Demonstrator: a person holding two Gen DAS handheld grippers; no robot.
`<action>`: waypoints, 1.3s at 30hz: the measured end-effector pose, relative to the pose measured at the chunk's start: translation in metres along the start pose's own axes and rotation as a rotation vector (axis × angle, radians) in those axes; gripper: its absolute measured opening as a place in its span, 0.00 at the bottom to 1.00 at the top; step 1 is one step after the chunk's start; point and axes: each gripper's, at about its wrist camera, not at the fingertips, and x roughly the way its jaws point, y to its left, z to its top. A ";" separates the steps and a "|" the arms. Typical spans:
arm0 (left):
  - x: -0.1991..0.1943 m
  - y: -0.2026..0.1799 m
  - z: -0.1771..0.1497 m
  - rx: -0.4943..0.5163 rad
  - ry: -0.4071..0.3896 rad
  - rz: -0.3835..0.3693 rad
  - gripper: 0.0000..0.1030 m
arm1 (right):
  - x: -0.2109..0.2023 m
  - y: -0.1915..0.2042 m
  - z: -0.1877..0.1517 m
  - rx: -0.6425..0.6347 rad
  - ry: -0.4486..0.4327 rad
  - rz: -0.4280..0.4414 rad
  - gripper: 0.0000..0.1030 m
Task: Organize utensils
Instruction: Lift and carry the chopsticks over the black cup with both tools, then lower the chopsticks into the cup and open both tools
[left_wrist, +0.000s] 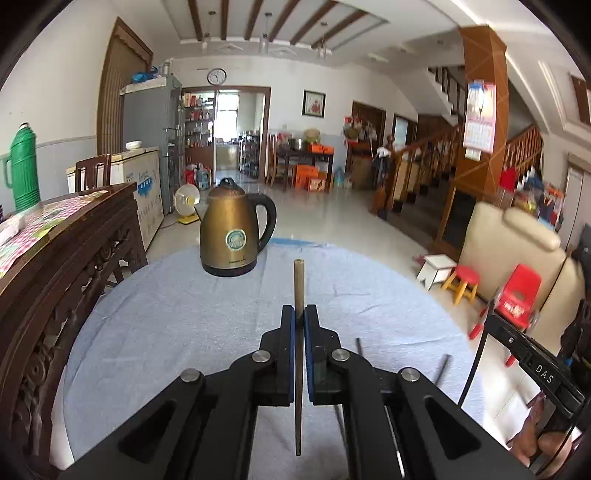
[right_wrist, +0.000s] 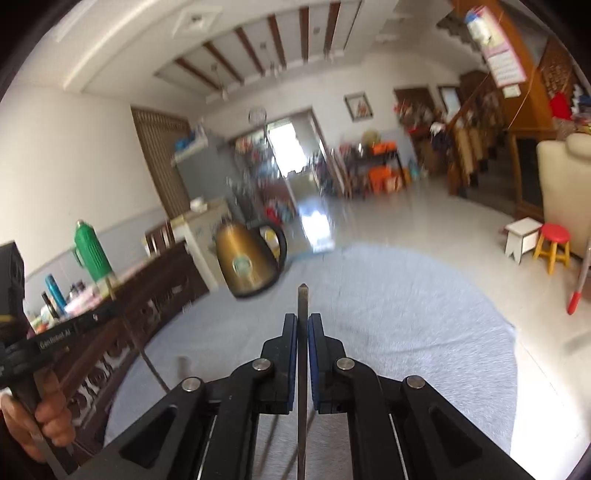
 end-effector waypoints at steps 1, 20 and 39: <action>-0.016 0.000 0.002 -0.008 -0.011 -0.007 0.05 | -0.010 0.004 0.001 0.001 -0.029 0.002 0.07; -0.137 -0.004 0.010 -0.073 -0.220 -0.098 0.05 | -0.087 0.105 0.013 -0.012 -0.345 0.080 0.07; -0.077 -0.010 -0.050 -0.050 0.085 -0.074 0.05 | -0.052 0.090 -0.037 -0.105 -0.029 0.105 0.08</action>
